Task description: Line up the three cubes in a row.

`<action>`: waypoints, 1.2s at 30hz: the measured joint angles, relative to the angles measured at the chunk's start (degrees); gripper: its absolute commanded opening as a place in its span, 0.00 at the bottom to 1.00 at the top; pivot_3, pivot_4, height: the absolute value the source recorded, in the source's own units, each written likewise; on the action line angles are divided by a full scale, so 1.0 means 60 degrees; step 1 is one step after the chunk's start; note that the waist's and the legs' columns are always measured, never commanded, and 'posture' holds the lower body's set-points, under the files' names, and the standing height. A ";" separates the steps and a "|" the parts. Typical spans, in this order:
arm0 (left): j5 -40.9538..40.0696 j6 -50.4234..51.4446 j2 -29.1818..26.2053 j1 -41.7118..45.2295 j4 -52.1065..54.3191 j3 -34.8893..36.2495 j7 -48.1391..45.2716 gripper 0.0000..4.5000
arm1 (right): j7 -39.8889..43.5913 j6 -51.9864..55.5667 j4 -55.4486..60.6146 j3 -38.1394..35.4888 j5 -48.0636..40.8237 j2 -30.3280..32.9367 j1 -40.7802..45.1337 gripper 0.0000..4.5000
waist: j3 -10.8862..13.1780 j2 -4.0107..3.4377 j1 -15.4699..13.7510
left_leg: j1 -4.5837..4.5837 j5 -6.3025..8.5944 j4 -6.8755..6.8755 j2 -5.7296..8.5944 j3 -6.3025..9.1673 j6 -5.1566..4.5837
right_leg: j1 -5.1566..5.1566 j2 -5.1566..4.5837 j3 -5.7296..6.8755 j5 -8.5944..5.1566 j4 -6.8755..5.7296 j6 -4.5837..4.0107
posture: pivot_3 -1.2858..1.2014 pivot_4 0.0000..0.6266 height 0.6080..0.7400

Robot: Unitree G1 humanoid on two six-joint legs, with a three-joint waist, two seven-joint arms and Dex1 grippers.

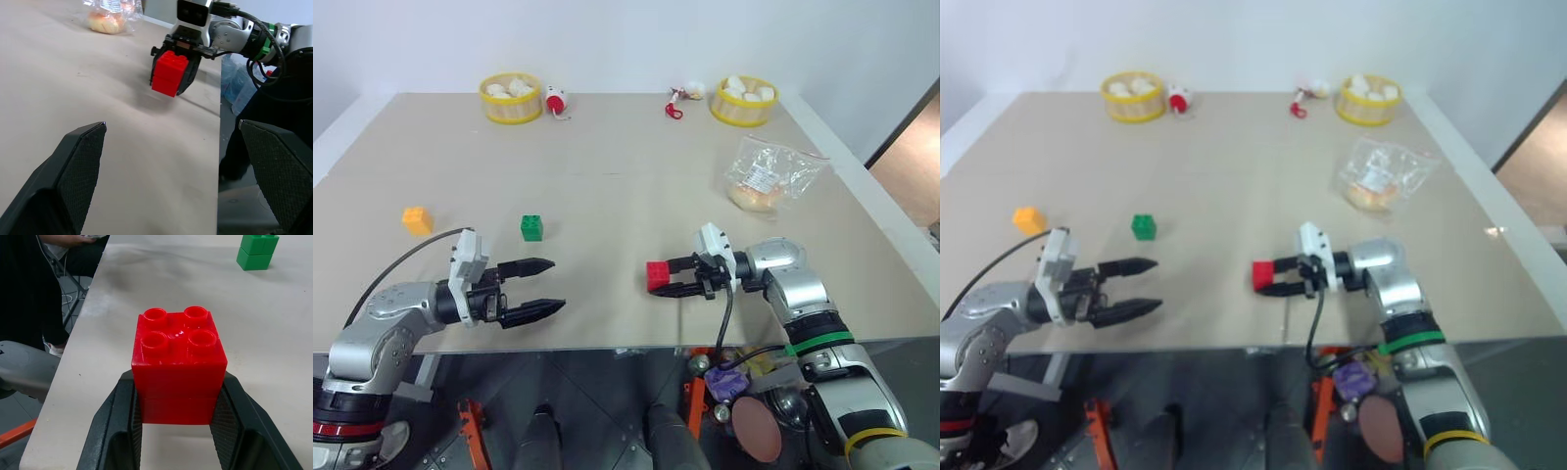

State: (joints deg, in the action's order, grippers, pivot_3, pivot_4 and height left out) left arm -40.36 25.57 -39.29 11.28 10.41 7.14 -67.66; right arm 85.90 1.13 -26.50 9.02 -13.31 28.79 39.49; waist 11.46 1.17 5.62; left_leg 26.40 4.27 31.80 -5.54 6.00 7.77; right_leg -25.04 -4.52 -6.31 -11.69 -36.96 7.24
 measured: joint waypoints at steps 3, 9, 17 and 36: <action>0.0014 -0.0056 -0.0004 -0.0105 0.0079 0.0015 0.0127 1.00 | -0.0001 -0.0035 -0.0192 0.0021 0.0025 -0.0086 0.0125 0.28 | 0.0000 0.0000 0.0003 | 0.0000 0.0000 0.0002 0.0000 0.0000 0.0000 | -0.0001 0.0000 0.0000 0.0000 0.0000 0.0000 | 0.52 0.24 1.00; 0.0030 -0.0126 -0.0051 -0.0153 0.0092 0.0126 0.0159 1.00 | -0.0019 -0.0450 -0.1712 0.0275 0.0420 -0.0408 0.0998 0.28 | 0.0000 0.0000 0.0023 | -0.0001 0.0000 0.0002 0.0000 0.0000 0.0000 | 0.0001 0.0000 0.0000 0.0001 0.0000 -0.0002 | 0.52 0.24 1.00; 0.0077 -0.0355 -0.0051 -0.0532 0.0178 0.0301 0.0152 1.00 | 0.0005 -0.1554 -0.3876 0.0370 0.1079 -0.0871 0.1951 0.28 | 0.0000 0.0000 0.0028 | 0.0000 -0.0010 -0.0030 0.0000 0.0000 -0.0016 | -0.0003 0.0000 0.0000 0.0000 0.0000 0.0002 | 0.52 0.24 1.00; 0.0076 -0.0528 -0.0051 -0.0835 0.0333 0.0484 0.0233 1.00 | 0.0206 -0.2369 -0.5182 0.0433 0.1756 -0.1051 0.2559 0.99 | -0.0001 0.0002 0.0076 | -0.0014 -0.0004 -0.0001 0.0003 0.0000 -0.0002 | 0.0000 0.0000 -0.0001 0.0023 0.0002 -0.0039 | 0.52 0.24 1.00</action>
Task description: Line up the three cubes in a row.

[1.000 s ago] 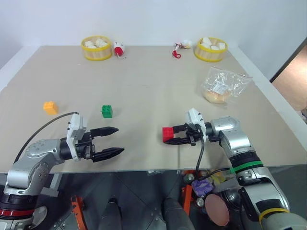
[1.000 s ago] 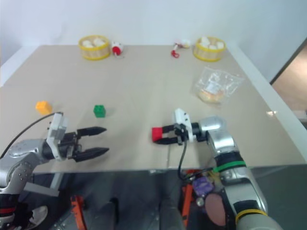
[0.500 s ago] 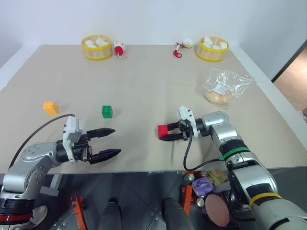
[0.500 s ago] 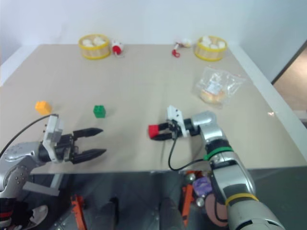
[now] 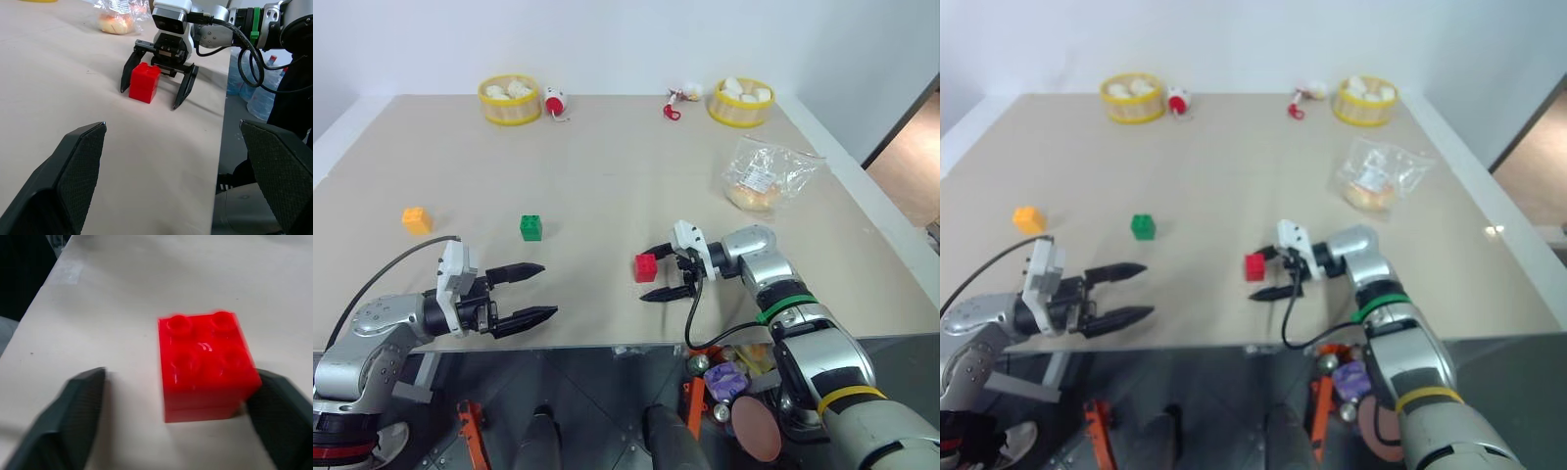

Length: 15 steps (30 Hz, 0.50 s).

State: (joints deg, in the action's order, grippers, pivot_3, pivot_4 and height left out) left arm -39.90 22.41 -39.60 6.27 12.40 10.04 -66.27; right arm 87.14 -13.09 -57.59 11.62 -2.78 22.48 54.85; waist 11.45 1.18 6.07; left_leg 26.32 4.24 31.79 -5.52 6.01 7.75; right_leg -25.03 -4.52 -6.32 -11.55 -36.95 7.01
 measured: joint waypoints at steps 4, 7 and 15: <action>-0.0001 0.0003 0.0001 0.0056 0.0000 -0.0001 0.0024 1.00 | 0.0063 0.0098 0.0002 -0.0002 0.0052 0.0180 0.0008 0.99 | 0.0000 0.0000 0.0001 | 0.0007 0.0001 0.0067 0.0001 0.0000 0.0001 | -0.0012 -0.0001 -0.0004 0.0000 0.0005 -0.0007 | 0.52 0.24 1.00; 0.0001 0.0002 0.0000 0.0126 -0.0009 -0.0001 0.0022 1.00 | 0.0089 0.0074 0.0023 -0.0024 0.0063 0.0485 0.0009 0.99 | 0.0000 0.0000 0.0010 | 0.0020 0.0001 0.0087 0.0003 0.0000 0.0001 | -0.0009 -0.0001 -0.0014 0.0000 0.0027 -0.0012 | 0.52 0.24 1.00; 0.0349 -0.0249 0.0089 0.0238 -0.0414 0.0041 0.0486 1.00 | 0.0044 0.0110 0.0774 -0.0184 0.0006 0.1276 0.0533 0.99 | 0.0001 -0.0001 0.0026 | 0.0020 0.0000 0.0060 0.0003 -0.0001 0.0000 | -0.0011 -0.0001 -0.0015 0.0011 0.0024 -0.0027 | 0.52 0.24 1.00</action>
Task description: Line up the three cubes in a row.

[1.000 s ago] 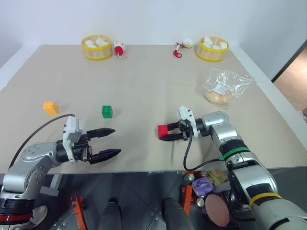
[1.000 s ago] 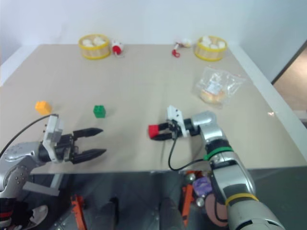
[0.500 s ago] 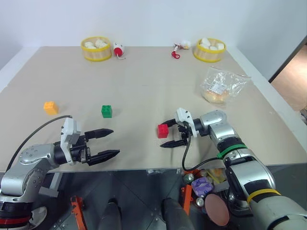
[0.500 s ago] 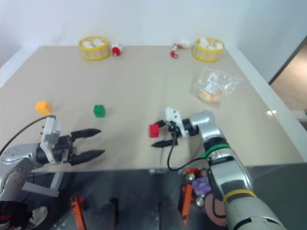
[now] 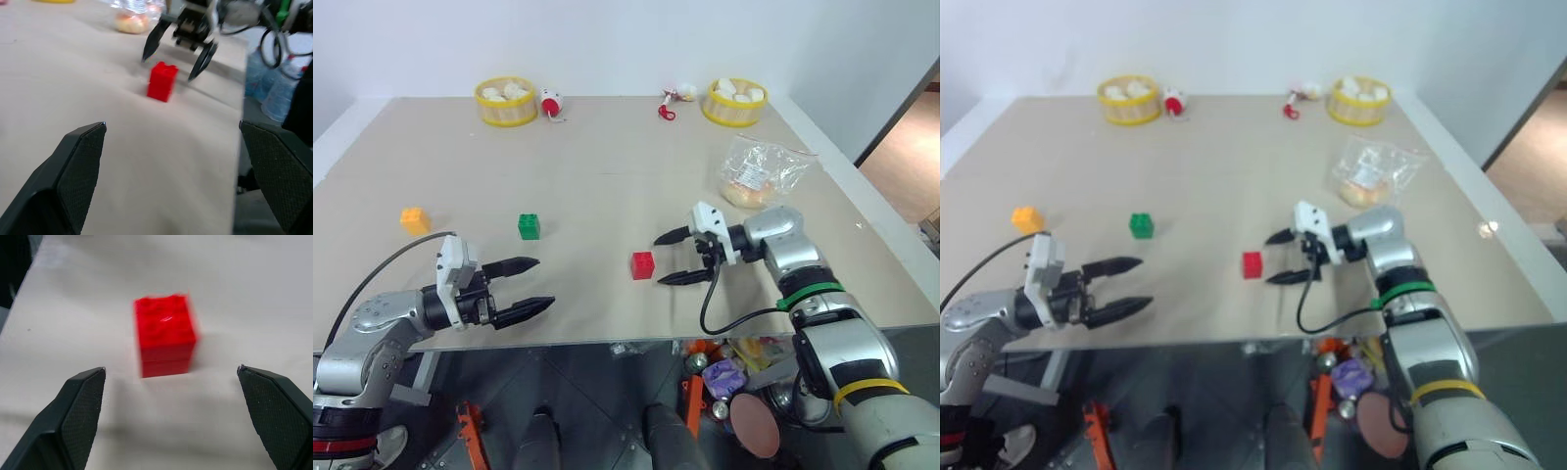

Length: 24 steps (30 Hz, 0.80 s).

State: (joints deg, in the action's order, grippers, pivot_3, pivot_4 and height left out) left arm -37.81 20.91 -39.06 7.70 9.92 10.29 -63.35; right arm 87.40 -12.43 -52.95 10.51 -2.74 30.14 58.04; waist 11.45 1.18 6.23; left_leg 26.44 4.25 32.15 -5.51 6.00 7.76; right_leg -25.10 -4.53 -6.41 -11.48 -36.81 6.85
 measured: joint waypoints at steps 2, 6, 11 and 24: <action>0.0141 -0.0133 0.0028 -0.0001 -0.0021 0.0020 0.0129 1.00 | 0.0045 -0.0012 0.0277 -0.0056 -0.0067 0.0314 0.0074 0.99 | 0.0000 0.0000 -0.0012 | 0.0000 0.0000 -0.0017 0.0000 -0.0001 0.0001 | 0.0000 0.0000 0.0000 -0.0002 0.0000 0.0004 | 0.52 0.24 1.00; 0.0490 -0.0384 0.0268 -0.0008 -0.0065 0.0099 0.0696 1.00 | 0.0087 0.0037 0.0847 -0.0282 -0.0268 0.0889 0.0115 0.99 | 0.0000 0.0000 -0.0070 | -0.0001 -0.0008 -0.0094 0.0000 -0.0001 -0.0011 | -0.0018 0.0001 0.0001 -0.0004 0.0000 0.0027 | 0.52 0.24 1.00; 0.0849 -0.0289 0.0679 -0.0109 -0.0046 0.0119 0.1822 1.00 | -0.0013 0.1116 0.1834 -0.1049 -0.1228 0.1211 0.0363 0.99 | 0.0001 -0.0001 -0.0069 | -0.0003 0.0003 -0.0136 -0.0005 -0.0001 0.0002 | -0.0033 0.0005 0.0004 -0.0041 -0.0003 0.0073 | 0.52 0.24 1.00; 0.1662 0.1634 0.1641 -0.0342 0.0516 0.0115 0.5721 1.00 | -0.2718 0.4922 0.6405 -0.1581 -0.3118 -0.0526 -0.1192 0.99 | -0.0004 0.0007 -0.0328 | 0.0007 0.0017 -0.0093 -0.0003 0.0000 0.0023 | -0.0015 0.0006 0.0004 -0.0044 -0.0004 0.0060 | 0.52 0.24 1.00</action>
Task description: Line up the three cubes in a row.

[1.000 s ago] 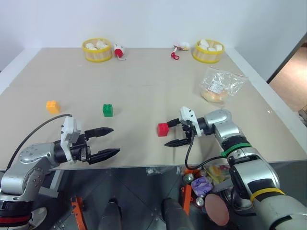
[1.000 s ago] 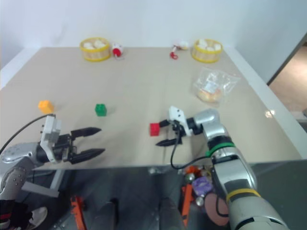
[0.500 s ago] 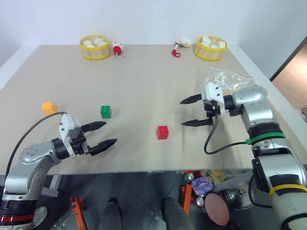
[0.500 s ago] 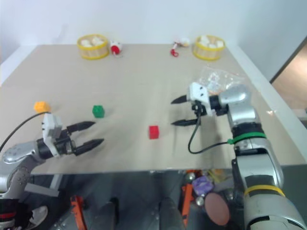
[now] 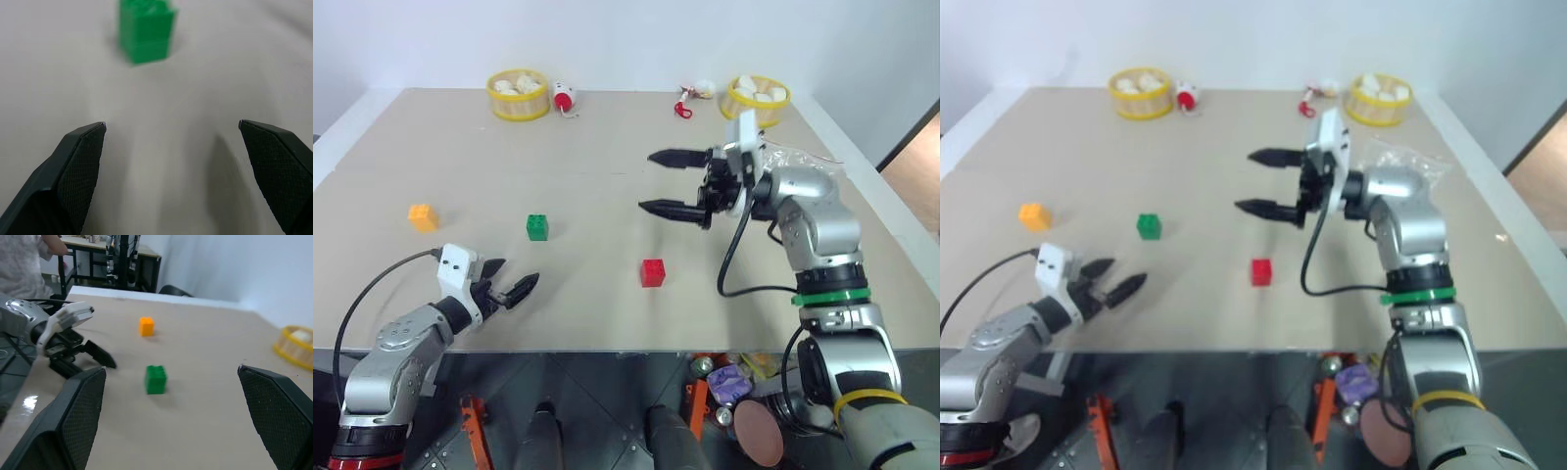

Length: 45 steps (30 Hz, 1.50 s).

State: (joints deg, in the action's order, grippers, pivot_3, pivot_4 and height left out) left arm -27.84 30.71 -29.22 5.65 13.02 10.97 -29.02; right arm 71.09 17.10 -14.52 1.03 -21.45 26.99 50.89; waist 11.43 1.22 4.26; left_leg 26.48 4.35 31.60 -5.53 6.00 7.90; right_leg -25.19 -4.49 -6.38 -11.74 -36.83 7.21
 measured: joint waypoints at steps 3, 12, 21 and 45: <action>0.0439 0.0156 0.0045 0.0332 0.0002 -0.0294 0.0424 1.00 | -0.0156 0.0116 0.0336 0.0012 -0.0145 -0.0010 -0.0011 0.99 | 0.0000 0.0000 0.0009 | -0.0005 0.0001 0.0005 0.0000 0.0000 0.0002 | 0.0001 0.0000 0.0000 0.0005 0.0000 -0.0006 | 0.52 0.24 1.00; 0.1429 0.0731 0.0643 0.1801 -0.0674 -0.1036 0.1498 1.00 | -0.0283 0.0160 0.0383 0.0023 -0.0228 -0.0079 -0.0011 0.99 | -0.0001 0.0001 0.0007 | -0.0004 -0.0007 0.0016 0.0000 0.0000 -0.0007 | 0.0010 0.0001 0.0001 0.0018 0.0000 0.0009 | 0.52 0.24 1.00; 0.2135 0.1039 0.1075 0.2985 -0.1770 -0.1300 0.2108 1.00 | -0.0283 0.0046 0.0291 0.0042 -0.0222 -0.0114 -0.0009 0.99 | -0.0001 0.0001 0.0002 | -0.0005 -0.0014 -0.0007 0.0000 0.0001 -0.0018 | 0.0011 0.0005 0.0002 0.0013 0.0000 0.0023 | 0.52 0.24 1.00; 0.2713 0.1436 0.2420 0.4315 -0.2858 -0.1489 0.2253 1.00 | -0.0447 -0.0055 0.0177 0.0069 -0.0219 -0.0156 -0.0006 0.99 | -0.0001 0.0001 -0.0278 | 0.0004 -0.0040 0.0016 0.0006 0.0001 0.0024 | 0.0056 0.0005 0.0002 0.0023 0.0000 0.0029 | 0.52 0.24 1.00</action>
State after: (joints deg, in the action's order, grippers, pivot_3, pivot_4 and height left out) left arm -11.56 39.33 -14.70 31.54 -4.13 2.04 -15.50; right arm 68.41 16.77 -13.46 1.44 -22.77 26.06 50.86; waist 11.42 1.22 2.59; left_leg 26.50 4.11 31.69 -5.49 6.00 8.04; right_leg -24.85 -4.46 -6.37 -11.60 -36.83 7.38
